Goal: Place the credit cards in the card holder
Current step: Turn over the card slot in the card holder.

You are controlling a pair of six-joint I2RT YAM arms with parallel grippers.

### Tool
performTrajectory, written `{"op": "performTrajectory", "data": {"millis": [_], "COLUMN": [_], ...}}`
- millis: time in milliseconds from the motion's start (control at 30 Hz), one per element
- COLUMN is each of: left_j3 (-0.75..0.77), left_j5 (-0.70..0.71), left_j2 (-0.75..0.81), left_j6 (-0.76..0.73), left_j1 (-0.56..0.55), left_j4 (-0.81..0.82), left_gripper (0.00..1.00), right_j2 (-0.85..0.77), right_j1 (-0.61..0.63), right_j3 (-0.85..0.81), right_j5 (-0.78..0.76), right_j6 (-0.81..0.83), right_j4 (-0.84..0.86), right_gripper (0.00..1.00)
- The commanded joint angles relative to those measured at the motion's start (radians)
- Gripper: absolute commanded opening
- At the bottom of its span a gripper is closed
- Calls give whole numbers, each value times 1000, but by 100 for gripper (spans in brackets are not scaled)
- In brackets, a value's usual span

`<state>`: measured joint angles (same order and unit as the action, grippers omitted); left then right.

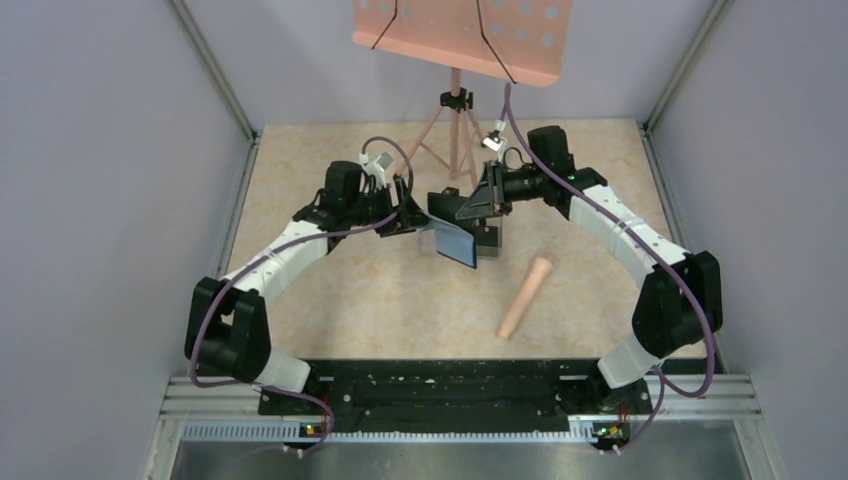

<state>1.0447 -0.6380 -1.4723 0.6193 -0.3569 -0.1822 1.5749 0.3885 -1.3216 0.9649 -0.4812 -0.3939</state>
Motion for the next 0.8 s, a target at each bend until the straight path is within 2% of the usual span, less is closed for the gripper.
{"op": "performTrajectory", "data": {"millis": [0, 567, 767], "left_j3": [-41, -50, -72], "left_j5": [-64, -365, -427], "left_j2": [62, -21, -46], "left_j6": [68, 221, 302], "left_j1": [35, 45, 45], "left_j4": [143, 451, 576], "left_gripper": [73, 78, 77], "right_j2": [3, 9, 7], "right_j1": [-10, -18, -33], "right_j3": [5, 78, 135], "right_j5": [48, 131, 184], "right_j6": [-59, -273, -472], "right_j4": [82, 319, 564], "right_gripper": [0, 0, 0]}}
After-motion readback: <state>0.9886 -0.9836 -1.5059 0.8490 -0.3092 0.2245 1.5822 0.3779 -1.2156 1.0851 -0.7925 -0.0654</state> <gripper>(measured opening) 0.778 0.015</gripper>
